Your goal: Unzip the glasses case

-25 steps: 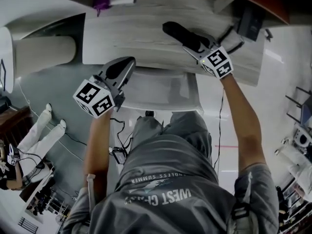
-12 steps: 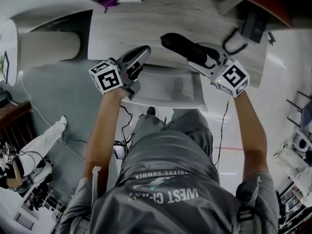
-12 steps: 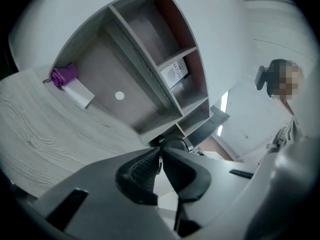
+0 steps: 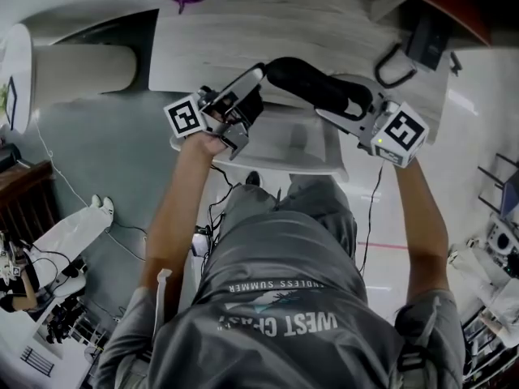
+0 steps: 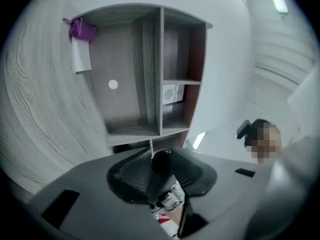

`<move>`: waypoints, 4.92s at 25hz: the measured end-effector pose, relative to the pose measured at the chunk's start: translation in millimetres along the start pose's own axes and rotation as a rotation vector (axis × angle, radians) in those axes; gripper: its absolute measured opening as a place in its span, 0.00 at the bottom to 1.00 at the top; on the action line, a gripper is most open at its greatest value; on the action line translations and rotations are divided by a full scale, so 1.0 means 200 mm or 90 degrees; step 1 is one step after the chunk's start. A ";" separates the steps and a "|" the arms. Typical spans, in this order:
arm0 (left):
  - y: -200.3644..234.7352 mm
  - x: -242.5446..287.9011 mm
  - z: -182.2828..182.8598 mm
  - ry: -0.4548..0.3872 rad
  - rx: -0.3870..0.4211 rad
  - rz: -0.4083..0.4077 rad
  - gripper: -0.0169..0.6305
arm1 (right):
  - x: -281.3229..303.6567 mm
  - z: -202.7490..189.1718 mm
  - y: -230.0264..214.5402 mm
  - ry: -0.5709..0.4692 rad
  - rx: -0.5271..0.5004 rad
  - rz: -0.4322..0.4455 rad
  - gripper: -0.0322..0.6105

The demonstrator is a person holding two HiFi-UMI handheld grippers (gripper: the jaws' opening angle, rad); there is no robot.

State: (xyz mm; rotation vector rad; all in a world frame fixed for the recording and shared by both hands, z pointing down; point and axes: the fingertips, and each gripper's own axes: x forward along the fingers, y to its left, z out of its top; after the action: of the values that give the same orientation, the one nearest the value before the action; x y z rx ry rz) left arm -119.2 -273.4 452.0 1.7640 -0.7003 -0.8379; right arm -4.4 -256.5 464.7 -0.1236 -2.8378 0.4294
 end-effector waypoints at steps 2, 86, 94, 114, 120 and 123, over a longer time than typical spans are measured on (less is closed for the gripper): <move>-0.03 0.00 0.02 -0.036 -0.044 -0.042 0.18 | 0.00 0.01 0.02 -0.012 0.013 0.011 0.44; -0.04 0.09 -0.24 0.418 0.463 0.238 0.03 | 0.23 -0.18 -0.11 0.449 -0.204 -0.210 0.42; -0.09 0.14 -0.17 0.340 0.398 0.206 0.03 | 0.27 -0.11 -0.10 0.303 -0.141 -0.173 0.45; -0.13 0.15 -0.10 0.296 0.374 0.202 0.03 | 0.13 0.06 -0.04 0.090 -0.227 -0.272 0.46; -0.17 0.17 -0.16 0.359 0.453 0.205 0.03 | 0.14 0.07 -0.03 0.127 -0.162 -0.251 0.45; -0.21 0.18 -0.19 0.370 0.474 0.201 0.03 | 0.13 0.08 -0.02 0.132 -0.139 -0.244 0.44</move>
State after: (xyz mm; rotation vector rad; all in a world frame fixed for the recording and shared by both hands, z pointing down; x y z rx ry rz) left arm -63.3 -267.7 413.6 2.3074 -0.9169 0.2077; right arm -34.7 -261.6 458.6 0.3116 -2.6095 0.0232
